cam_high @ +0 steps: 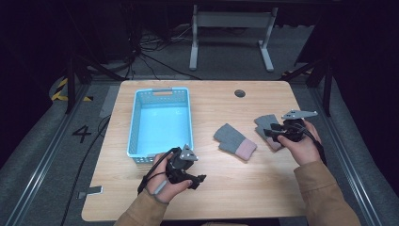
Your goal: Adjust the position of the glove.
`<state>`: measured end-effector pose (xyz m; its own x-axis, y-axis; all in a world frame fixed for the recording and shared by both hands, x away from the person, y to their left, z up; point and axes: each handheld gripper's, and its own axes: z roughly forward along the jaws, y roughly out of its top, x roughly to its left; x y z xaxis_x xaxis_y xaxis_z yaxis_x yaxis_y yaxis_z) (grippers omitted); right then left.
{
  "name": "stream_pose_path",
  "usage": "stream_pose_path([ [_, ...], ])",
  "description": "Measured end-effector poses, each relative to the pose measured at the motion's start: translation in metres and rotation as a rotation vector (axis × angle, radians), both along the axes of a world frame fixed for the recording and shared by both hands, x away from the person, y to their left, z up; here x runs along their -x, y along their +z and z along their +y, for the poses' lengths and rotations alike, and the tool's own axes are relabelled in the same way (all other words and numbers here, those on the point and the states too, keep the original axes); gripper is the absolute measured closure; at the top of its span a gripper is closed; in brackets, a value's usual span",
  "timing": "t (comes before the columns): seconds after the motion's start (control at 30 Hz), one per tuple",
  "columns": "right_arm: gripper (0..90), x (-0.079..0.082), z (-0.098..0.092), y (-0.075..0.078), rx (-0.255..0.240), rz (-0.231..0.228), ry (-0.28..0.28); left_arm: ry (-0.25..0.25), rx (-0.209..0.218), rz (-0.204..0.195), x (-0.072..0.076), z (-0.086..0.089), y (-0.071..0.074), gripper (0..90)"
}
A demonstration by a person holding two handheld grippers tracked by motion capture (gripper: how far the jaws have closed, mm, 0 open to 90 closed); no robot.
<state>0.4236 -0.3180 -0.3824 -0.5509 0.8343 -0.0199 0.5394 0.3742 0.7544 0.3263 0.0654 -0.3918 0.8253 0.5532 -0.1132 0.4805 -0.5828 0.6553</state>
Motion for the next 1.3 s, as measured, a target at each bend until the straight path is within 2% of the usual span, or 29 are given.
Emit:
stream_pose_path([
  [0.17,55.2,-0.002,0.007,0.002,-0.003,0.016,0.012,0.001,-0.001,0.005,0.001,0.002,0.001,32.7],
  [0.37,55.0,-0.003,0.015,0.004,-0.013,0.012,0.032,-0.002,0.001,0.005,-0.001,0.003,0.003,32.7],
  [0.57,54.9,-0.004,0.034,0.004,-0.043,0.017,0.068,-0.007,0.009,0.000,0.000,0.004,0.005,32.7],
  [0.87,54.0,-0.010,0.062,0.000,-0.040,0.031,0.125,-0.012,0.016,0.005,0.000,0.005,0.004,31.8],
  [1.07,53.9,-0.017,0.082,-0.017,-0.003,0.071,0.158,-0.012,0.012,0.004,-0.001,0.006,0.003,31.8],
  [1.2,53.9,-0.021,0.089,-0.028,0.017,0.100,0.170,-0.012,0.010,0.007,-0.001,0.006,0.003,31.8],
  [1.3,53.5,-0.024,0.093,-0.036,0.022,0.105,0.174,-0.011,0.011,0.010,-0.001,0.006,0.002,31.5],
])
